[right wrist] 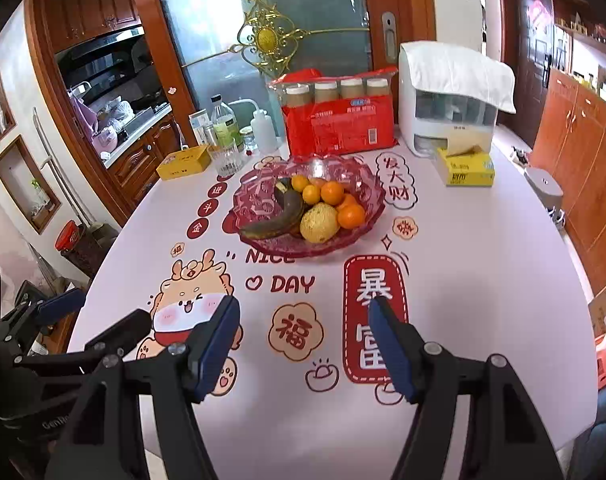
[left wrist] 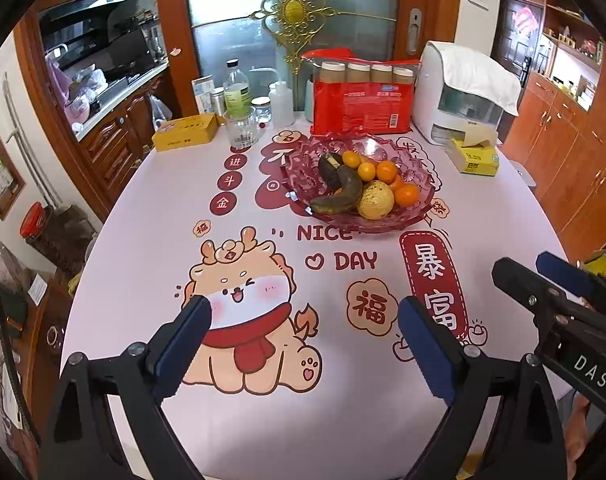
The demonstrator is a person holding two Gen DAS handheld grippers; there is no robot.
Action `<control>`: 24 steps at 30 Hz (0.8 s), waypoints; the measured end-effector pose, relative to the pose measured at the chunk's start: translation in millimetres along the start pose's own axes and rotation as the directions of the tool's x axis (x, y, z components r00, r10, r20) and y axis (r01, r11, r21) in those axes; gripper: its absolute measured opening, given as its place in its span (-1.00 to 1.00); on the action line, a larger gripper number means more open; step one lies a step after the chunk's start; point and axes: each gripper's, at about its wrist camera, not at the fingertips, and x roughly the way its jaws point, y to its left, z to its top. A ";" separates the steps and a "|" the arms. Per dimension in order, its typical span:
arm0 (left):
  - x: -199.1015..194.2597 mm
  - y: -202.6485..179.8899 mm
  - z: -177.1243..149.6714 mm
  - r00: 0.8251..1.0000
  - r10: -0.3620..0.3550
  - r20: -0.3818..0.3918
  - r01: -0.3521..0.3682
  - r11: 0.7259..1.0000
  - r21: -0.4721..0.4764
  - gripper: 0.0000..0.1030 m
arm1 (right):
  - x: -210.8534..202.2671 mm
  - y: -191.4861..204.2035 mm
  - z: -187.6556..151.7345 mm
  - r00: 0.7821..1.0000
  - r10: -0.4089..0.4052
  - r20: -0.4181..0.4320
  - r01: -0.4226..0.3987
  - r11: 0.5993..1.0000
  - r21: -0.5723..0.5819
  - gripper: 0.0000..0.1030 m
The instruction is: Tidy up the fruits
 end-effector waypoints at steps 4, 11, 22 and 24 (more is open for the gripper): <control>3.9 0.8 -4.7 1.000 -0.006 -0.026 0.006 1.000 -0.022 0.82 | -0.8 1.3 -4.3 1.000 -0.006 -0.006 0.006 1.000 0.001 0.31; 6.6 -0.9 -5.8 0.999 0.010 -0.034 -0.010 1.000 -0.021 0.82 | -3.1 6.2 -9.1 1.000 -0.009 -0.012 0.009 1.000 -0.012 0.31; 8.1 1.5 -3.1 0.999 0.014 -0.036 -0.015 1.000 -0.023 0.82 | -3.4 10.4 -5.9 1.000 -0.018 -0.002 0.018 1.000 -0.022 0.31; 8.2 1.3 -3.0 0.999 0.014 -0.037 -0.014 1.000 -0.023 0.82 | -3.6 9.8 -6.3 1.000 -0.019 -0.002 0.019 1.000 -0.024 0.31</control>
